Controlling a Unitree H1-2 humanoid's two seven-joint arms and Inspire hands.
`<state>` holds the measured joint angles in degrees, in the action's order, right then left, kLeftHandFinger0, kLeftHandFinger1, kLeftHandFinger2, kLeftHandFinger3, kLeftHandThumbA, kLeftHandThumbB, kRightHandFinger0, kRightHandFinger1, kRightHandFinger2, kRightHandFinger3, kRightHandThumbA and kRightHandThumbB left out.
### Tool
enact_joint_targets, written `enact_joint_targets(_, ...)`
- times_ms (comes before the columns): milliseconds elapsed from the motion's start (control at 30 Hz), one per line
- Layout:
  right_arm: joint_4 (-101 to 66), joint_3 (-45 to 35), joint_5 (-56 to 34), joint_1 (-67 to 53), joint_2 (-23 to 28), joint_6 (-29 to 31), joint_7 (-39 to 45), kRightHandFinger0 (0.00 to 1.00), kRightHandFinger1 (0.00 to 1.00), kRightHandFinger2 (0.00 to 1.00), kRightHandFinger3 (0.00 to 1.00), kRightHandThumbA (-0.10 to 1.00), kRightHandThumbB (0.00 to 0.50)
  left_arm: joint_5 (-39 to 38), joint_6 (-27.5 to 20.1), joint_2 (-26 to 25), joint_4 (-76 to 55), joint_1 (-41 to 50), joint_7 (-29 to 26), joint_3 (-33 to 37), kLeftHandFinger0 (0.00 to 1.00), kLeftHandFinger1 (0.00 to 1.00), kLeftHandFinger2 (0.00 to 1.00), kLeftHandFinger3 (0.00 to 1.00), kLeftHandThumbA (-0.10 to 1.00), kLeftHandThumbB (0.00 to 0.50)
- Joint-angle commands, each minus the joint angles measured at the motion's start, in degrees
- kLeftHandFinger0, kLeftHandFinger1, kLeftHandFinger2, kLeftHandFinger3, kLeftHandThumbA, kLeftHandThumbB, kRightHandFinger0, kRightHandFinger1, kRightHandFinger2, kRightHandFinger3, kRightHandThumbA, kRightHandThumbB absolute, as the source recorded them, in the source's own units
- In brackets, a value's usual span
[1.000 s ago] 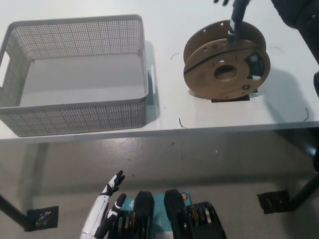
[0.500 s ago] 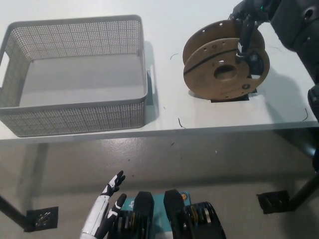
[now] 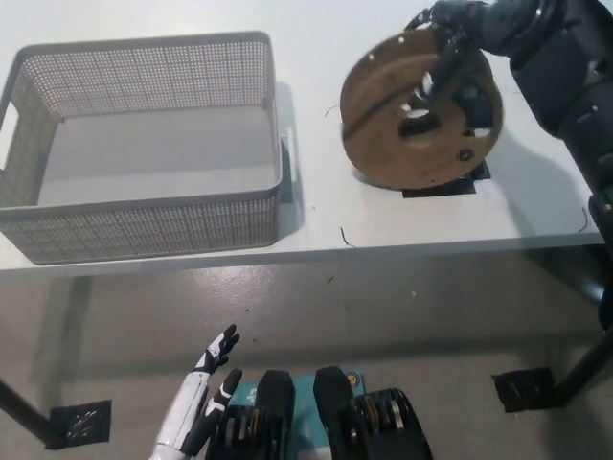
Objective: Use the right hand to pick up a 3d printing filament and place it into a container on the left side
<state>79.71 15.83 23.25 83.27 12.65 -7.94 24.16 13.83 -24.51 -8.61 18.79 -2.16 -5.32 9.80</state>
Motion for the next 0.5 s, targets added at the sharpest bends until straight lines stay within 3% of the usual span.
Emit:
enact_joint_targets(0,0.7,-9.9,-10.8,-3.7,-2.1,3.8,-10.3,0.27,0.74,0.99,0.59,-0.1,0.249,0.0,-2.4,-0.4,-1.5,-1.3,1.0,-0.2,1.0,1.0,1.0,1.0,1.0,0.115)
enact_joint_targets(33,1.0,-13.7,-13.2,-4.2,-1.9,3.7,-11.5,0.28,0.67,0.93,0.72,-0.1,0.203,0.3,-2.4,-0.6,-1.5,-1.2,0.9,-0.2,1.0,1.0,1.0,1.0,1.0,0.116)
enact_joint_targets(67,1.2,-16.7,-15.0,-4.6,-1.6,3.2,-12.5,0.29,0.69,0.98,0.88,-0.1,0.21,0.4,-2.4,-0.6,-1.5,-1.2,0.9,-0.2,1.0,1.0,1.0,1.0,1.0,0.117)
enact_joint_targets(133,1.3,-20.4,-17.0,-5.1,-1.2,2.3,-13.8,0.35,0.74,1.0,0.99,-0.1,0.213,0.4,-2.4,-0.7,-1.5,-1.2,0.9,-0.2,1.0,1.0,1.0,1.0,1.0,0.116)
enact_joint_targets(167,1.4,-23.1,-18.9,-5.4,-0.9,1.6,-14.5,0.35,0.75,1.0,1.0,-0.1,0.2,0.6,-2.0,-0.7,-1.7,-1.1,0.9,-0.2,1.0,1.0,1.0,1.0,1.0,0.122)
enact_joint_targets(200,1.5,-25.6,-20.3,-5.6,-0.7,0.6,-15.1,0.29,0.69,1.0,1.0,-0.1,0.187,0.5,-2.1,-0.7,-1.6,-1.1,0.9,-0.3,1.0,1.0,1.0,1.0,1.0,0.114)
enact_joint_targets(233,1.6,-27.7,-21.7,-5.7,-0.5,-0.3,-15.7,0.21,0.63,1.0,1.0,-0.1,0.185,0.4,-2.4,-0.6,-1.4,-1.2,0.8,-0.3,1.0,1.0,1.0,1.0,1.0,0.114)
enact_joint_targets(267,1.6,-30.0,-22.9,-6.3,0.2,-0.7,-14.8,0.04,0.47,0.92,1.0,-0.1,0.135,0.3,-2.4,-0.7,-1.4,-1.1,0.9,-0.3,1.0,1.0,1.0,1.0,1.0,0.12)
enact_joint_targets(300,1.7,-30.7,-23.0,-6.5,0.4,-0.9,-14.5,0.02,0.45,0.92,1.0,-0.1,0.133,0.2,-2.4,-0.7,-1.4,-1.1,1.0,-0.3,1.0,1.0,1.0,1.0,1.0,0.12)
enact_joint_targets(333,1.7,-32.1,-23.6,-6.7,0.7,-1.4,-14.4,0.0,0.33,0.79,0.98,-0.1,0.138,0.0,-2.4,-0.7,-1.3,-1.1,1.1,-0.4,1.0,1.0,1.0,1.0,1.0,0.125)
enact_joint_targets(367,1.7,-33.2,-24.0,-6.9,0.9,-1.6,-14.0,0.0,0.25,0.75,0.94,-0.1,0.139,0.0,-2.2,-0.7,-1.5,-1.1,1.1,-0.4,1.0,1.0,1.0,1.0,1.0,0.124)
enact_joint_targets(400,1.9,-34.8,-24.7,-7.4,1.4,-2.0,-13.8,0.0,0.23,0.74,1.0,-0.1,0.133,0.0,-2.1,-0.8,-1.5,-1.1,1.0,-0.5,1.0,1.0,1.0,1.0,1.0,0.125)
enact_joint_targets(467,2.0,-38.0,-26.7,-7.9,1.7,-2.3,-14.5,0.0,0.21,0.77,1.0,-0.1,0.116,0.0,-1.7,-0.7,-1.8,-1.0,1.0,-0.7,1.0,1.0,1.0,1.0,1.0,0.122)
